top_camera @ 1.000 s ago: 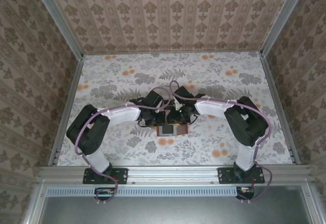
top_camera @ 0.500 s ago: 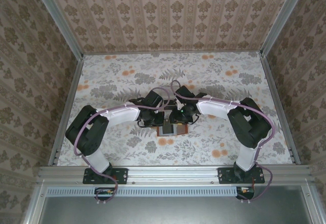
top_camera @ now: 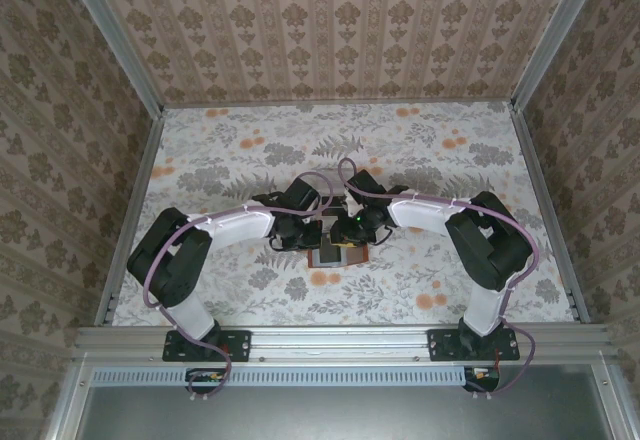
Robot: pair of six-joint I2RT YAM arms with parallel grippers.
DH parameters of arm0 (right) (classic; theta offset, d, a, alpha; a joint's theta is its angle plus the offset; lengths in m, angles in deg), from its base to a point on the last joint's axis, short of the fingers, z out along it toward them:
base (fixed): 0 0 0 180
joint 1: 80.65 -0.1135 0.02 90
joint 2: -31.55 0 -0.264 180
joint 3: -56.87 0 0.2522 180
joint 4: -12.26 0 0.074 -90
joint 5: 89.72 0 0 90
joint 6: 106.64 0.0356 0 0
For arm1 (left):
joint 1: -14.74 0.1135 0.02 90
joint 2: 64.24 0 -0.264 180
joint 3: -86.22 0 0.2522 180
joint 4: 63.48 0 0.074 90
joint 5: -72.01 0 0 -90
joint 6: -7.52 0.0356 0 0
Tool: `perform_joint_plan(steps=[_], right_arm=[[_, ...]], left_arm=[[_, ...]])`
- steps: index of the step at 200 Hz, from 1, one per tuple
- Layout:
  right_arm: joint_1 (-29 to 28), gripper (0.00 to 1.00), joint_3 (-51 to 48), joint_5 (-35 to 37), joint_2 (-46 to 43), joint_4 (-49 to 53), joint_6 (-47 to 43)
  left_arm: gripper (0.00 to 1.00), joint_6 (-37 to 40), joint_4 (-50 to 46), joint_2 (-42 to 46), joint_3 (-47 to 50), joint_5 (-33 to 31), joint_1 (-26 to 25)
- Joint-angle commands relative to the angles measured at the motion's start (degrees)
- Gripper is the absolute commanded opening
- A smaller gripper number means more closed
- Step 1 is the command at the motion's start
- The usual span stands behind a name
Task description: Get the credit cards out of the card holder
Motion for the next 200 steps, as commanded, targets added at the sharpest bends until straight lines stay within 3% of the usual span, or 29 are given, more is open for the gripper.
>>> perform_joint_plan(steps=[1,78,146,200], right_arm=[[0.26,0.26,-0.75,-1.80,0.42,-1.08,1.02],[0.42,0.27,-1.27,-1.27,1.31,-0.88,0.59],[0.42,0.27,-1.10,-1.27,1.51,-0.43,0.46],[0.42,0.27,-0.41,3.05,0.01,3.81,-1.08]], left_arm=[[0.01,0.48,-0.39,0.92,-1.09,0.57,-0.46],[0.02,-0.25,-0.12,2.96,-2.20,0.56,-1.07],[0.02,-0.45,0.35,-1.21,-1.90,1.60,-1.03],[0.01,0.49,-1.82,-2.15,-0.94,-0.84,-0.98]])
